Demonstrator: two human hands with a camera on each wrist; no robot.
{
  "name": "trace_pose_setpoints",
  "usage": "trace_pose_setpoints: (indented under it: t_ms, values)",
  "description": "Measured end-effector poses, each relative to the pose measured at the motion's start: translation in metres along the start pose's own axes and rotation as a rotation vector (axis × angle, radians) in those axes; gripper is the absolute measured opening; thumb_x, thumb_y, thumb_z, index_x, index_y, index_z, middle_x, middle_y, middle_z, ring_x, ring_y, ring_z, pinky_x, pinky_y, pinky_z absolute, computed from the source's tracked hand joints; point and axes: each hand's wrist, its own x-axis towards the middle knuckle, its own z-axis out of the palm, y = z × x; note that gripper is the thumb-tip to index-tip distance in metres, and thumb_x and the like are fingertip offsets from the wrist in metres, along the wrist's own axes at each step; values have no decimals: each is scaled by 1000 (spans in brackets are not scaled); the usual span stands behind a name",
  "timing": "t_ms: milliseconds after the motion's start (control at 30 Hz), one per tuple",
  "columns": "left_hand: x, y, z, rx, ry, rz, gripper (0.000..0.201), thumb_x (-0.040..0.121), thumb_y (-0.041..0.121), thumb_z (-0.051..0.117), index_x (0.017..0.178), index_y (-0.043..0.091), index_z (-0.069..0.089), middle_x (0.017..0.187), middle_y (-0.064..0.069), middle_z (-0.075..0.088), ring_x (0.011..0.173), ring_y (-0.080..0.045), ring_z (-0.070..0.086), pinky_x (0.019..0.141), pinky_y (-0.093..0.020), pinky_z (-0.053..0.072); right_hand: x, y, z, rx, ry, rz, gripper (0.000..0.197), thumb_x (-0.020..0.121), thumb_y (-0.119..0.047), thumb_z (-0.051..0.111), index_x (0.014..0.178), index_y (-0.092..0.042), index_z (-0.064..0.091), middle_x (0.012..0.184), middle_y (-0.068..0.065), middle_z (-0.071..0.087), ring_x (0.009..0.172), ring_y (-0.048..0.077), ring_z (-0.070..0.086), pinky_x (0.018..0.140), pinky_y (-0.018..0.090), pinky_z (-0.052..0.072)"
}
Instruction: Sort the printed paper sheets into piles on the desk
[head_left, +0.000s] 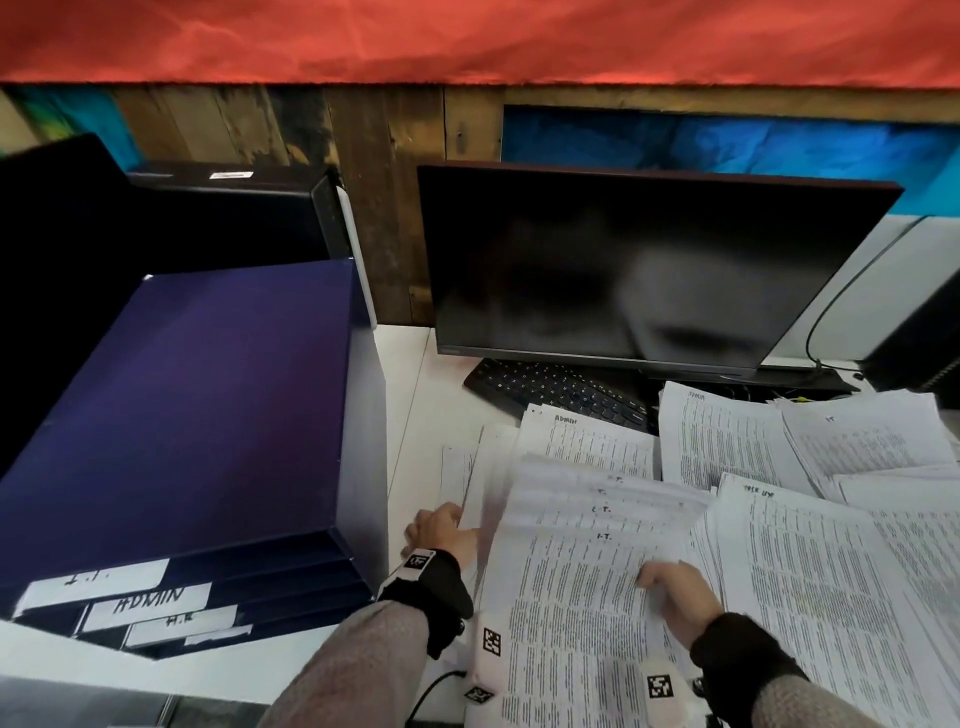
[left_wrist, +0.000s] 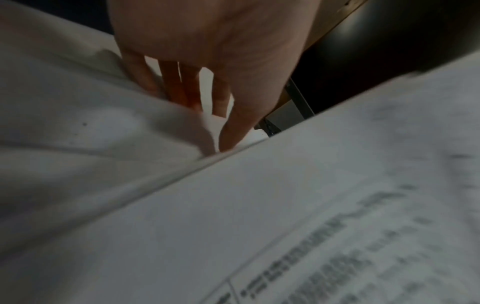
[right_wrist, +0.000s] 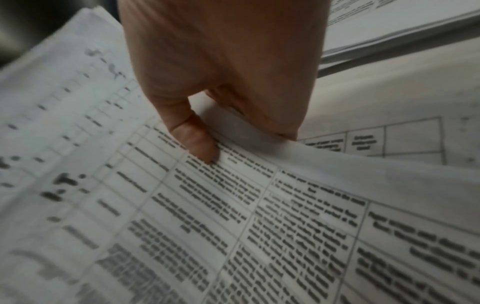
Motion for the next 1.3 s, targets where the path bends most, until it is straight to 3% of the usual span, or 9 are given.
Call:
trace_pose_setpoints:
  t_ms: [200, 300, 433, 600, 767, 900, 1067, 1167, 1300]
  values:
    - [-21, 6, 8, -218, -67, 448, 30, 86, 4, 54, 81, 33, 54, 109, 4, 56, 112, -18, 54, 93, -24, 38, -10, -5, -1, 77, -107, -23, 57, 78, 22, 28, 32, -3, 53, 67, 16, 70, 76, 28, 62, 47, 20, 50]
    - [-32, 7, 13, -191, -113, 593, 21, 85, 21, 57, 96, 38, 59, 115, 14, 57, 116, -12, 51, 104, -34, 38, -17, -11, 5, 60, -120, -30, 64, 80, 21, 28, 26, -8, 49, 60, 12, 69, 79, 27, 60, 54, 25, 50]
    - [-38, 6, 20, 28, -19, 641, 27, 94, 21, 48, 111, 39, 57, 147, 24, 32, 143, -10, 8, 116, -45, -4, -21, -11, 6, 66, -109, -19, 64, 80, 21, 28, 26, -7, 49, 59, 12, 69, 78, 27, 61, 57, 26, 49]
    - [-42, 4, 19, 24, -74, 604, 15, 93, 26, 55, 88, 40, 56, 159, 7, 1, 147, -17, -6, 116, -46, -11, -12, -4, 1, 96, -36, 25, 24, 69, 15, 39, 54, 9, 55, 85, 26, 67, 86, 38, 61, 66, 35, 51]
    - [-61, 13, 14, -441, -387, 596, 11, 85, 25, 55, 96, 27, 56, 116, 13, 63, 113, -3, 55, 105, -28, 31, -10, -2, -2, 95, -3, 36, 14, 64, 12, 42, 68, 9, 55, 88, 28, 63, 85, 39, 60, 69, 38, 50]
    - [-64, 22, 7, -517, -514, 473, 31, 90, -6, 42, 97, 22, 53, 115, 0, 66, 113, -9, 58, 102, -31, 41, -5, 5, -10, 106, -11, 39, 24, 53, 3, 47, 76, 8, 52, 92, 30, 59, 85, 39, 61, 75, 40, 50]
    - [-64, 30, 2, -433, -628, 461, 25, 92, 41, 54, 116, 33, 56, 123, 9, 59, 119, -11, 53, 104, -30, 38, -1, 8, -9, 133, 37, 28, 8, 47, 2, 48, 51, -4, 45, 69, 17, 56, 70, 36, 57, 58, 31, 51]
    - [-54, 33, 5, -493, -515, 323, 55, 89, 70, 28, 101, 35, 68, 117, 8, 65, 115, -13, 56, 101, -34, 37, -2, 8, -8, 115, 43, 27, 18, 52, 5, 42, 38, -5, 44, 63, 17, 62, 70, 34, 62, 62, 34, 47]
    - [-42, 35, 11, -236, -140, 156, 36, 82, 61, 52, 91, 32, 70, 119, -1, 59, 135, -25, 35, 113, -36, 26, 1, 11, -6, 107, 88, 3, 21, 51, 5, 45, 34, -6, 41, 54, 13, 50, 67, 29, 56, 59, 31, 41]
